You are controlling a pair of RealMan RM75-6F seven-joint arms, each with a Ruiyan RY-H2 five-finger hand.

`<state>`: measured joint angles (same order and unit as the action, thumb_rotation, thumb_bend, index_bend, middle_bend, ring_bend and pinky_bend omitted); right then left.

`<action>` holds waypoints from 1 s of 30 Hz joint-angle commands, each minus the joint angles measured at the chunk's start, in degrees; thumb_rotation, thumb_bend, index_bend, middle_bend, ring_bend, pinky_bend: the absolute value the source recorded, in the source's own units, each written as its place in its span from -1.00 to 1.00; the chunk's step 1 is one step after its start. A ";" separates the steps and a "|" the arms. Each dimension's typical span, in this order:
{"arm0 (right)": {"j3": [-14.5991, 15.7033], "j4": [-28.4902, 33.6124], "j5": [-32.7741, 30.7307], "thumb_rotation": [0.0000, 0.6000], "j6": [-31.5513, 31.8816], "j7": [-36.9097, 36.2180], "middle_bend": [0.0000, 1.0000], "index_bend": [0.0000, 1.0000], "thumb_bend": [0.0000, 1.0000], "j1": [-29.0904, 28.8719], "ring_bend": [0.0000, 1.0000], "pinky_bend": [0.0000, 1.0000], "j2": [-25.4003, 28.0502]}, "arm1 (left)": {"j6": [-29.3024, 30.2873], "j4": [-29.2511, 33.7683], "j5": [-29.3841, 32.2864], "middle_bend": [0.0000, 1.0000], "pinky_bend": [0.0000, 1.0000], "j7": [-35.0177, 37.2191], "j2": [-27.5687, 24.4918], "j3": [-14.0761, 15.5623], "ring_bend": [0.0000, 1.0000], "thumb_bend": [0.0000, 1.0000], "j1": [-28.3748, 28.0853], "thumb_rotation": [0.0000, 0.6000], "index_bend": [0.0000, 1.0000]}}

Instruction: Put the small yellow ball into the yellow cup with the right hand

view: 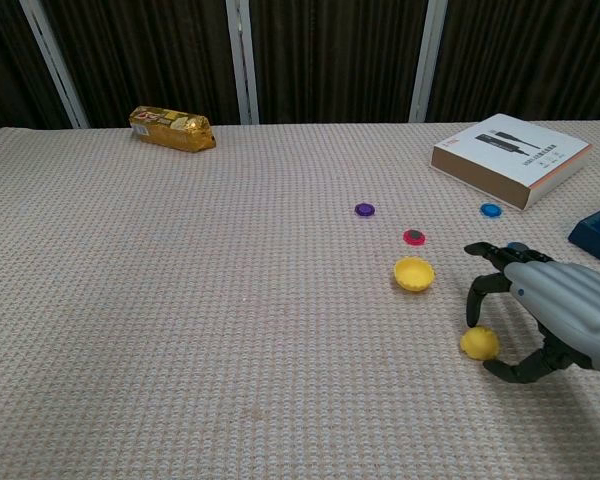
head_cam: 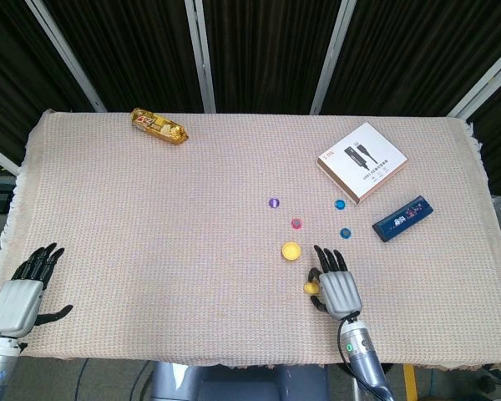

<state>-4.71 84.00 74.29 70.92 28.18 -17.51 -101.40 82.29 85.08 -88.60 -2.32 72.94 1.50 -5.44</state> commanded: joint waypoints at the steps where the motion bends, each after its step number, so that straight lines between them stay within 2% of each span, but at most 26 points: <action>1: -0.07 0.14 -0.12 1.00 0.01 0.00 -1.00 -0.07 -0.56 -0.07 -1.00 -1.00 -0.14 | 0.01 -0.01 0.02 -1.00 -0.66 -0.01 0.00 0.00 -1.00 -1.00 0.02 1.00 -1.00; 30: -0.89 1.29 -1.05 1.00 1.04 0.63 -1.00 0.05 -0.56 -0.60 -1.00 -1.00 0.21 | -0.02 -0.04 0.10 -1.00 -0.66 0.21 0.04 -0.07 -1.00 -1.00 -0.07 1.00 -1.00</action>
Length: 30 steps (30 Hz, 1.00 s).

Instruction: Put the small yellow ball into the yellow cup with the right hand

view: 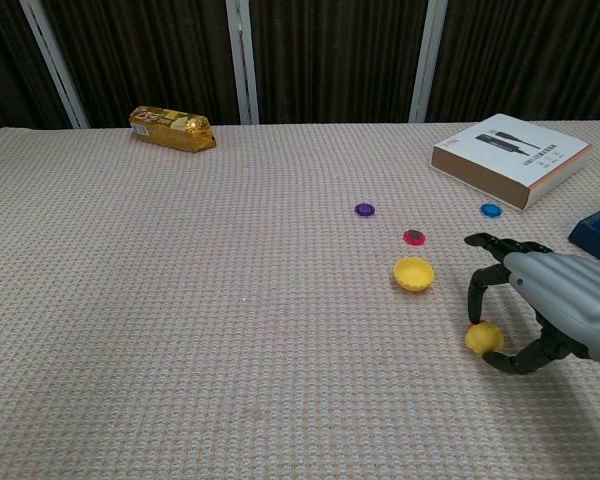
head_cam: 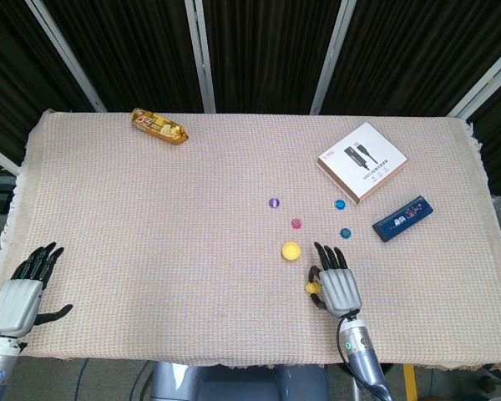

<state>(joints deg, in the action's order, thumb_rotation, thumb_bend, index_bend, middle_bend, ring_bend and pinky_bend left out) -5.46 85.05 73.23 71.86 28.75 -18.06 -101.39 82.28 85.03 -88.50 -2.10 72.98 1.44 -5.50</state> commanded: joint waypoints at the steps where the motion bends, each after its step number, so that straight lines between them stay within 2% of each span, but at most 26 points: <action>1: -0.23 0.45 0.04 1.00 0.15 0.08 -1.00 0.05 -0.56 -0.11 -1.00 -1.00 0.34 | -0.02 0.00 0.01 -1.00 -0.66 -0.02 0.01 -0.01 -1.00 -1.00 -0.02 1.00 -1.00; 8: -1.58 2.51 0.50 1.00 0.23 1.02 -1.00 0.05 -0.56 -1.27 -1.00 -1.00 1.28 | 0.43 0.27 0.56 -1.00 -0.66 0.05 0.16 -0.46 -1.00 -1.00 0.16 1.00 -1.00; 16: -4.64 4.00 -1.07 1.00 -1.05 3.23 -1.00 0.05 -0.56 -3.90 -1.00 -1.00 0.85 | 0.74 0.16 0.86 -1.00 -0.66 0.16 0.18 -0.63 -1.00 -1.00 0.38 1.00 -1.00; 30: -9.14 -1.62 -5.08 1.00 -5.69 5.51 -1.00 0.05 -0.56 -10.57 -1.00 -1.00 -4.75 | 1.18 -0.37 0.07 -1.00 -0.66 0.99 0.37 -0.42 -1.00 -1.00 0.44 1.00 -1.00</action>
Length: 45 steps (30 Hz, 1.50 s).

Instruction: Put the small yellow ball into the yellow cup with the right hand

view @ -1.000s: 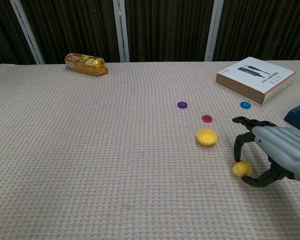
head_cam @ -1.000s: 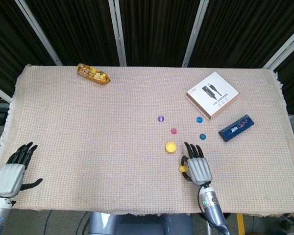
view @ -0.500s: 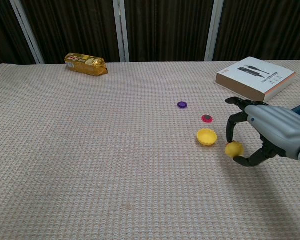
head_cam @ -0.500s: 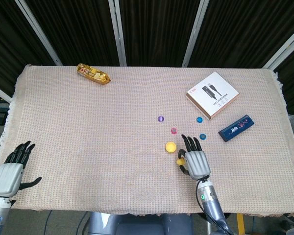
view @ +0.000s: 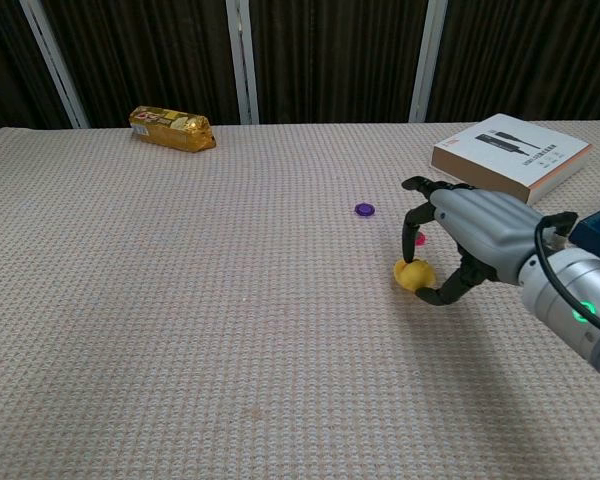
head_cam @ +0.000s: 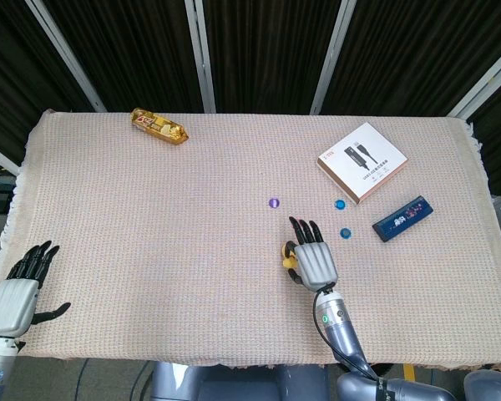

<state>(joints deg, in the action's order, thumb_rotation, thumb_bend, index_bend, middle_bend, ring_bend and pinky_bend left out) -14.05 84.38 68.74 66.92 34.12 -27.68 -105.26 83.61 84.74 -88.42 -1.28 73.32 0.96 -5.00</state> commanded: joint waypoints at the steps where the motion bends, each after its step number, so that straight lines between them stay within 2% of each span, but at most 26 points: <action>1: -0.65 -1.36 -0.73 1.00 -1.01 0.19 -1.00 0.05 -0.56 -1.30 -1.00 -1.00 -1.16 | -0.23 -0.11 0.03 -1.00 -0.66 0.25 0.02 0.06 -1.00 -1.00 -0.07 1.00 -1.00; 10: -1.64 -5.27 -2.07 1.00 -2.75 -0.31 -1.00 0.05 -0.56 -4.04 -1.00 -1.00 -3.16 | -0.91 -0.04 -0.59 -1.00 -0.66 0.46 -0.03 0.49 -1.00 -1.00 -0.44 1.00 -1.00; 27: -2.46 -9.74 -3.75 1.00 -4.84 -2.82 -1.00 0.05 -0.56 -6.78 -1.00 -1.00 -2.97 | -1.96 0.61 -0.40 -1.00 -0.66 0.92 -0.28 0.59 -1.00 -1.00 -0.95 1.00 -1.00; 45: -1.64 -9.95 -4.59 1.00 -4.10 -4.72 -1.00 0.05 -0.56 -6.72 -1.00 -1.00 -0.91 | -2.08 0.99 -0.37 -1.00 -0.66 0.64 -0.42 0.64 -1.00 -1.00 -1.07 1.00 -1.00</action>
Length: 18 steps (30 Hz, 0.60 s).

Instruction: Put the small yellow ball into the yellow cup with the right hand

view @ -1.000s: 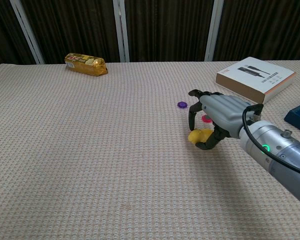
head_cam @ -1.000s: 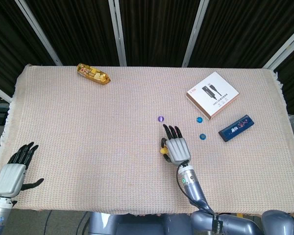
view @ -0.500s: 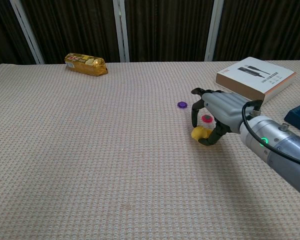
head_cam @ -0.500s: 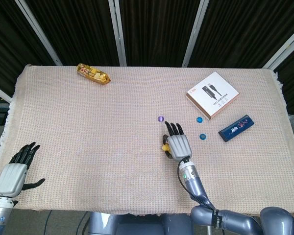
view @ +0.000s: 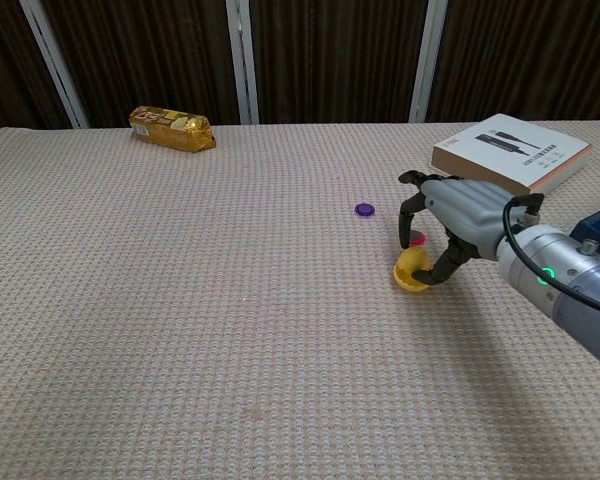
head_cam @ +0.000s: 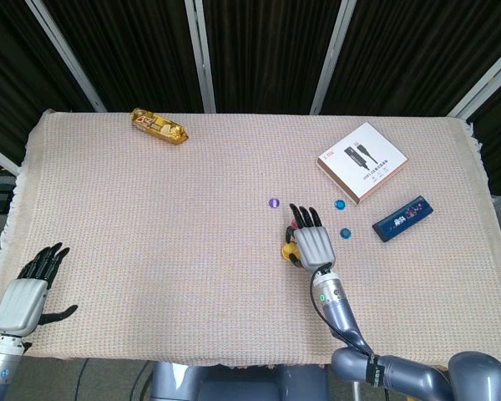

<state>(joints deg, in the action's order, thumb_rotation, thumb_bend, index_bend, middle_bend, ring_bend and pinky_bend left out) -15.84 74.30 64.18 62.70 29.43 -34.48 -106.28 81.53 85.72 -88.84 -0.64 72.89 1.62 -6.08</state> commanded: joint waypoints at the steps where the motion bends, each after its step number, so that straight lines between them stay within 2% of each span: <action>1: 0.36 0.27 -0.06 1.00 0.26 0.01 -1.00 0.05 -0.56 0.19 -1.00 -1.00 0.24 | -0.02 0.02 0.11 -1.00 -0.66 0.08 0.01 -0.02 -1.00 -1.00 0.02 1.00 -1.00; 18: 1.74 2.13 -0.65 1.00 1.74 0.65 -1.00 0.05 -0.56 0.56 -1.00 -1.00 0.46 | 0.21 -0.13 0.41 -1.00 -0.66 -0.01 0.11 -0.25 -1.00 -1.00 0.07 1.00 -1.00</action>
<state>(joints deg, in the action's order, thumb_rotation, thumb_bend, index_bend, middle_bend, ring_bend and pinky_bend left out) -14.10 76.44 63.55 64.43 30.07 -33.91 -105.82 81.74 85.59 -88.44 -0.65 73.00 1.38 -6.02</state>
